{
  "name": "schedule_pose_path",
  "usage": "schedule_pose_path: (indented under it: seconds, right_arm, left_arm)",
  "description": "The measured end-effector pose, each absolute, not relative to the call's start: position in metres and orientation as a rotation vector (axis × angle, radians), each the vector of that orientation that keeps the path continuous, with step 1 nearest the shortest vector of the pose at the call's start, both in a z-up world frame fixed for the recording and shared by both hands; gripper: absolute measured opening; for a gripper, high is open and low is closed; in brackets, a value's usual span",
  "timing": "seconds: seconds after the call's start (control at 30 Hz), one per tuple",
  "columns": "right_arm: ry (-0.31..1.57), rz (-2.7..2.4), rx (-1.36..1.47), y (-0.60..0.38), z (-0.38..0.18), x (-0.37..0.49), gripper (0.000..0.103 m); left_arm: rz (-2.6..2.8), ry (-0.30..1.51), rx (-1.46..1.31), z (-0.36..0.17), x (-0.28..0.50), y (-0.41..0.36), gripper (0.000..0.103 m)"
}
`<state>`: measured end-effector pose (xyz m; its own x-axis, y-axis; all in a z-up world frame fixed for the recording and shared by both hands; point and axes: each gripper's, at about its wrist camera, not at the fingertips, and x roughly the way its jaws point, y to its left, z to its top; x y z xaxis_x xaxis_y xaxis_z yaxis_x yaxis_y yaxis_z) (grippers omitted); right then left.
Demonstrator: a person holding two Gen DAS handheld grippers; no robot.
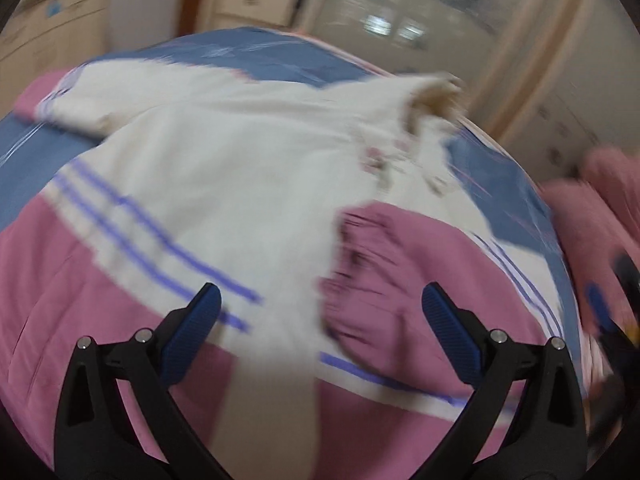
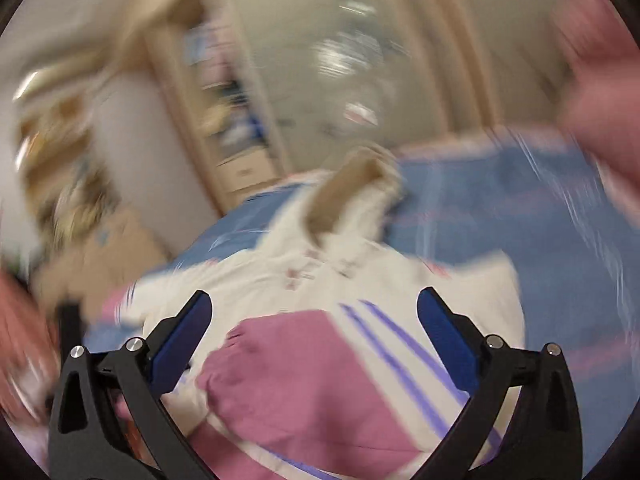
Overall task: Fold large clothes
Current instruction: 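Fold the sleeve across the jacket body with the right tool while the left tool grasps the cuff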
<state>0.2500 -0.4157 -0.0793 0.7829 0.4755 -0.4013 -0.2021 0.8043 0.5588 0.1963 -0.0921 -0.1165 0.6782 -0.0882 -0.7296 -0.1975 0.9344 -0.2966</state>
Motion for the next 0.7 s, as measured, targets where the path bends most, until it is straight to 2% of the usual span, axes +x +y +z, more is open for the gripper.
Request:
schedule_pose_path:
  seconds: [0.1,0.27,0.33,0.37,0.4,0.43,0.47,0.5,0.7]
  right_arm:
    - [0.605,0.356,0.686,-0.437,-0.096,0.262,0.102]
    - [0.621,0.314,0.632,-0.427,-0.095,0.263,0.102]
    - [0.633,0.317,0.6,-0.418,-0.094,0.264,0.102]
    - [0.636,0.319,0.591,-0.421,-0.095,0.262,0.102]
    - [0.641,0.322,0.58,-0.417,-0.095,0.264,0.102]
    - [0.647,0.323,0.568,-0.414,-0.097,0.267,0.102]
    - [0.651,0.321,0.559,-0.413,-0.099,0.268,0.102]
    - [0.658,0.315,0.547,-0.411,-0.099,0.269,0.102]
    - [0.654,0.255,0.509,-0.411,-0.101,0.268,0.102]
  left_arm:
    - [-0.018,0.889,-0.258,-0.121,0.202,-0.114,0.101]
    - [-0.162,0.9,-0.288,-0.127,0.206,-0.138,0.101]
    - [-0.18,0.915,-0.29,-0.13,0.212,-0.148,0.095]
    - [-0.174,0.908,-0.264,-0.131,0.215,-0.154,0.08]
    - [-0.165,0.902,-0.224,-0.131,0.216,-0.161,0.058]
    - [-0.145,0.895,-0.171,-0.131,0.219,-0.169,0.044]
    - [-0.132,0.892,-0.145,-0.132,0.222,-0.173,0.016]
    - [-0.143,0.894,-0.157,-0.132,0.225,-0.174,0.002]
    - [-0.056,0.795,-0.163,-0.111,0.237,-0.157,0.0]
